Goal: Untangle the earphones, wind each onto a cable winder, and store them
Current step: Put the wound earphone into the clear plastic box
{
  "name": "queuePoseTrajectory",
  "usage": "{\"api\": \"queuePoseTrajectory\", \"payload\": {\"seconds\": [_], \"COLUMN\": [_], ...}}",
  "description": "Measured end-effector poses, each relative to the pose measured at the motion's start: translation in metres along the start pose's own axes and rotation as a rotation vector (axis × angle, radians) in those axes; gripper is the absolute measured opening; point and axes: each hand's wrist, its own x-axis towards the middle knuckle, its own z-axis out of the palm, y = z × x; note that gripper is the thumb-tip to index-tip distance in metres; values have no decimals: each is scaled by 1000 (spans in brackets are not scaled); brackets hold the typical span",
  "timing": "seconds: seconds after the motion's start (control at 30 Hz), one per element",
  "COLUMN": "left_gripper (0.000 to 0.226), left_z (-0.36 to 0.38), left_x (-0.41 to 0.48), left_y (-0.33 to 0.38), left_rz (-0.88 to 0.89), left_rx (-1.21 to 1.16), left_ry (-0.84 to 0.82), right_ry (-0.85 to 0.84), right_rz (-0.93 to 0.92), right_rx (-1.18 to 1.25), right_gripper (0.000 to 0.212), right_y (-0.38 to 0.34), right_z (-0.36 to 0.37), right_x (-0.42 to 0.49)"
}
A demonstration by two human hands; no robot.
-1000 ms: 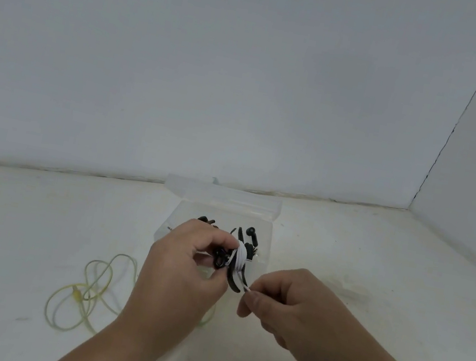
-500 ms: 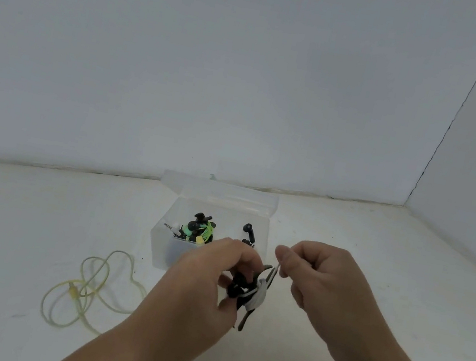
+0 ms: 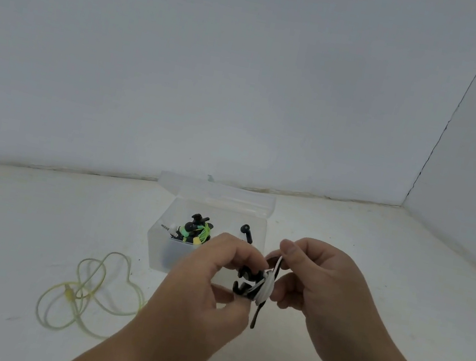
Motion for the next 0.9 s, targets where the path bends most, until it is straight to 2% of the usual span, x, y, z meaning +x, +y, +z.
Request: {"api": "queuePoseTrajectory", "payload": {"seconds": [0.07, 0.2, 0.3, 0.6, 0.9], "left_gripper": [29, 48, 45, 43, 43], "left_z": [1, 0, -2, -6, -5], "left_x": [1, 5, 7, 9, 8], "left_y": [-1, -8, -9, -8, -7], "left_rz": [-107, -262, -265, -295, -283], "left_rx": [-107, -188, -170, -122, -204], "left_ry": [25, 55, 16, 8, -24], "right_ry": [-2, -25, -30, 17, -7], "right_rz": [-5, -19, -38, -98, 40], "right_rx": [42, 66, 55, -200, -96], "right_gripper": [27, 27, 31, 35, 38], "right_y": [1, 1, 0, -2, -1], "right_z": [1, 2, 1, 2, 1], "right_x": [0, -1, -3, -5, -2]}}
